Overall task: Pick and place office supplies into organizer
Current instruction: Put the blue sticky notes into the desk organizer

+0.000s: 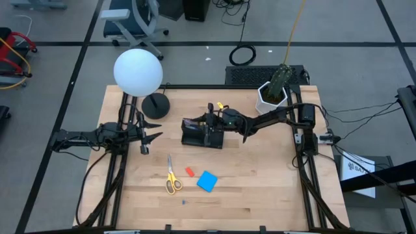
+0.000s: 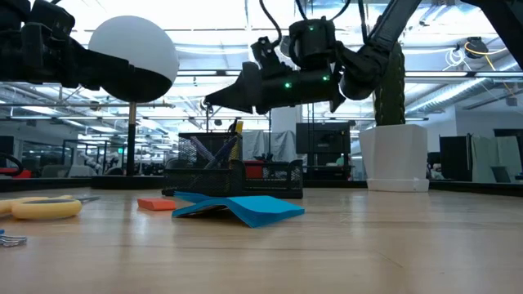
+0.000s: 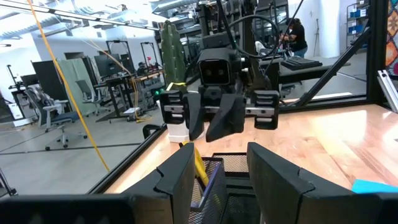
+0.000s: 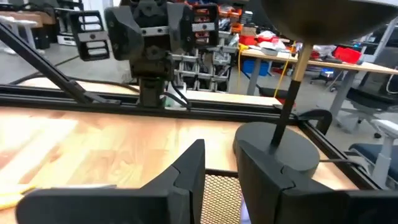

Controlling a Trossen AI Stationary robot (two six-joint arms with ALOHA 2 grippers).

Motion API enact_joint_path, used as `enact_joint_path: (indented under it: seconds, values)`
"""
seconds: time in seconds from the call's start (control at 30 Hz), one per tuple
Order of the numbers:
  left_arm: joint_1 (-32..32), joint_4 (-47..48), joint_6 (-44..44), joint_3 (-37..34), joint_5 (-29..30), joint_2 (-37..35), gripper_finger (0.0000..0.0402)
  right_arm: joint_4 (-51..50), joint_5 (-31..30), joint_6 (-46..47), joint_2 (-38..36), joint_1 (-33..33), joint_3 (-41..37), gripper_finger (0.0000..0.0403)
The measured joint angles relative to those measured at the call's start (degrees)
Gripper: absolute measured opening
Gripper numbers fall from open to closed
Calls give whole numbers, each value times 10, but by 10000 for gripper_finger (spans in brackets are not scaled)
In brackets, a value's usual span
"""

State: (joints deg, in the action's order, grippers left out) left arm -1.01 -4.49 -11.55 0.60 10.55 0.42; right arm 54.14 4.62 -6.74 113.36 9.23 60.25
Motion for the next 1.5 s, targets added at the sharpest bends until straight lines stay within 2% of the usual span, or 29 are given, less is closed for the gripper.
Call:
enact_joint_path:
  seconds: [0.3, 0.7, 0.93, 1.17, 1.37, 1.5]
  values:
    - [0, 0, 0, 0, 0, 0, 154, -51, 0, -39, -59, -29, 0, 83]
    - [0, 0, 0, 0, 0, 0, 154, -291, -1, -43, -199, -51, 0, 82]
    - [0, 0, 0, 0, 0, 0, 154, -374, -1, -16, -275, -73, 0, 77]
    - [0, 0, 0, 0, 0, 0, 154, -408, -1, -17, -322, -107, 0, 78]
    - [1, -3, -18, 0, 0, 0, 154, -407, -1, -35, -332, -128, 0, 76]
    - [1, -6, 16, 0, 0, 0, 154, -408, -1, -40, -332, -133, 0, 75]
